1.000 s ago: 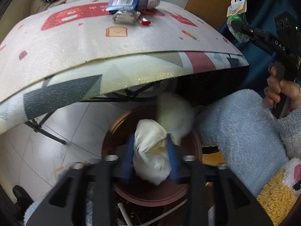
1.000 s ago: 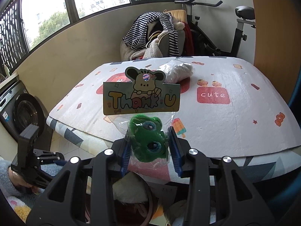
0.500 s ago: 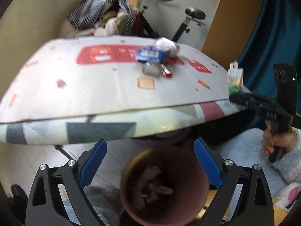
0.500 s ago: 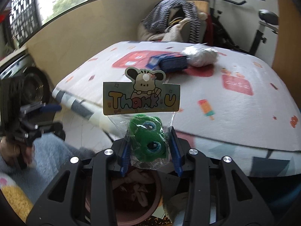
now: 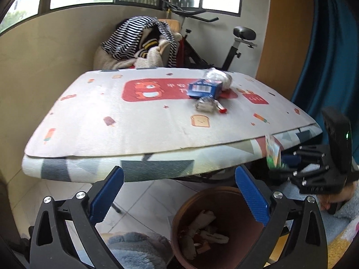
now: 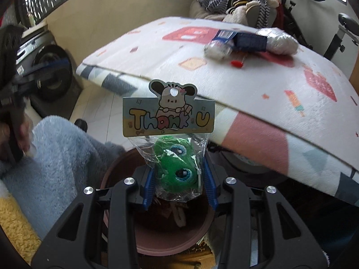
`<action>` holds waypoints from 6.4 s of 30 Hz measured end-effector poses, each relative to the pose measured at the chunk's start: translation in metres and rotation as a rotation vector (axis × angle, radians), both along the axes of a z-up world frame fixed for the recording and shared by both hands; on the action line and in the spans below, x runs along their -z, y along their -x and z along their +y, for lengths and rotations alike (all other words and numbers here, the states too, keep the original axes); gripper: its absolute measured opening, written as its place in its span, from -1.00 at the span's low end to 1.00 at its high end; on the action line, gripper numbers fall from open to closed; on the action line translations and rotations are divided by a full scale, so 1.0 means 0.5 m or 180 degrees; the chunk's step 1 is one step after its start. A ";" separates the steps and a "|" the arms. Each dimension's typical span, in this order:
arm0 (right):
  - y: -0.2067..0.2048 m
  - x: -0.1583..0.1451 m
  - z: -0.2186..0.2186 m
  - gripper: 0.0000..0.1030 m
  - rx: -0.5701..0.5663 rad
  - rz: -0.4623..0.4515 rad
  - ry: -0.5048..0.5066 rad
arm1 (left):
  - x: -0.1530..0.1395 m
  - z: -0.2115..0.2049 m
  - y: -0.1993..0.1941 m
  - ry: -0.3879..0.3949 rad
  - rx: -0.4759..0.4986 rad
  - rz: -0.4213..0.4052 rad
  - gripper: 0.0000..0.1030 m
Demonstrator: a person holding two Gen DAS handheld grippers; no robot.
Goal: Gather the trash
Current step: 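Open both grippers to drop the toy bag and plastic bag into the bin, then move both grippers back over the remaining trash on the table, then grasp the blue Guangming milk carton with the left gripper while the right grasps the white plastic bag, then carry the milk carton and white plastic bag over the brown bin with both grippers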
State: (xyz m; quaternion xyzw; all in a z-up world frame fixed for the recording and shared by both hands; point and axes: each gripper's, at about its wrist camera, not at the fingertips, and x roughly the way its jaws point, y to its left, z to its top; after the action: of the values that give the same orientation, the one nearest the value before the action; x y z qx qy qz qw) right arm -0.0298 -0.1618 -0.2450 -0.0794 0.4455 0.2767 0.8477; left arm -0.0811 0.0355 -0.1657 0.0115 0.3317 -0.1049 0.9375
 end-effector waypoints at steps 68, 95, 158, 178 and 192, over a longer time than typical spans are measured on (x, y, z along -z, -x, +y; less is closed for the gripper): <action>-0.219 -0.083 -0.136 0.89 0.0950 -0.0192 -0.0044 | -0.097 -0.021 -0.211 0.0198 -0.0063 -0.0041 0.89; -0.351 -0.064 -0.254 0.89 0.1438 -0.0193 -0.0007 | 0.017 -0.277 -0.645 0.0193 0.1284 0.1067 0.89; -0.407 -0.166 -0.106 0.25 0.0837 -0.0619 -0.0042 | -0.151 -0.024 -0.337 0.0785 0.0032 0.0010 0.53; -0.127 -0.193 -0.163 0.25 0.0900 -0.0799 -0.0484 | -0.126 -0.109 -0.115 0.0377 0.0601 0.0074 0.53; -0.041 -0.187 -0.169 0.26 0.0904 -0.0827 -0.0503 | -0.015 -0.133 -0.045 0.0396 0.0657 0.0500 0.53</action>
State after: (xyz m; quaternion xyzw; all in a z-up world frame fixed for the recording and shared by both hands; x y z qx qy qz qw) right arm -0.0095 -0.2461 -0.1516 0.0159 0.3162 0.1760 0.9321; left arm -0.0586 -0.0311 -0.1580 -0.0209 0.3940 -0.2218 0.8917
